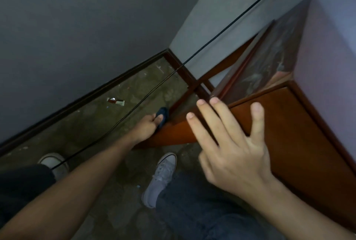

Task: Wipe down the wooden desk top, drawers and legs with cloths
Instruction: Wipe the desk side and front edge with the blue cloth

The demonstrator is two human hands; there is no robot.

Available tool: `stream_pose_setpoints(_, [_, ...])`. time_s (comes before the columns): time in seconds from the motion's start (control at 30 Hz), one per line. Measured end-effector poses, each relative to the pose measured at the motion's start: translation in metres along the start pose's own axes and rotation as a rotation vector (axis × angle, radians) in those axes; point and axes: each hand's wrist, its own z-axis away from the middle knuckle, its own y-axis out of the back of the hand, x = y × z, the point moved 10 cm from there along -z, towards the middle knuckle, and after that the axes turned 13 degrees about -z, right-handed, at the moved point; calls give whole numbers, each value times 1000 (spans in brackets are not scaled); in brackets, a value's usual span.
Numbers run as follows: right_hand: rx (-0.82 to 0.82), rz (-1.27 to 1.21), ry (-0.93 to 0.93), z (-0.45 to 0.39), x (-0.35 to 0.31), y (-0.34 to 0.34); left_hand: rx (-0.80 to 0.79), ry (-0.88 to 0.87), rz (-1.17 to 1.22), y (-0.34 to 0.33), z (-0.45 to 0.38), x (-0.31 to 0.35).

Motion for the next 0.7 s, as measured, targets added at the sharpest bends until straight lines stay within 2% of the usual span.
stream_pose_setpoints(0.07, [17,-40,-3,-3,1,5,-34,2,5,-5,1,16])
stream_pose_setpoints(0.13, [105,-210,-5,-3,-1,23,-41,-27,12,-4,3,41])
stream_pose_setpoints(0.2, [286,-411,-9,1,6,67,-47,-71,25,-3,10,75])
stream_pose_setpoints(0.27, [474,-435,-57,5,32,125,-61,-96,16,-4,15,100])
stream_pose_setpoints(0.3, [503,-424,-148,3,59,144,-73,-85,9,-5,17,107])
stream_pose_setpoints(0.37, [393,-457,-503,-8,136,138,-72,-45,7,-5,19,108])
stream_pose_setpoints(0.43, [69,-536,-852,-15,191,89,-52,-23,20,-3,24,104])
stream_pose_setpoints(0.47, [-65,-590,-935,-14,202,63,-56,-26,48,-4,20,99])
stream_pose_setpoints(0.53, [-201,-689,-997,-7,207,27,-52,-8,58,-1,25,99])
stream_pose_setpoints(0.7, [-226,-687,-971,3,207,19,-25,-21,41,11,57,116])
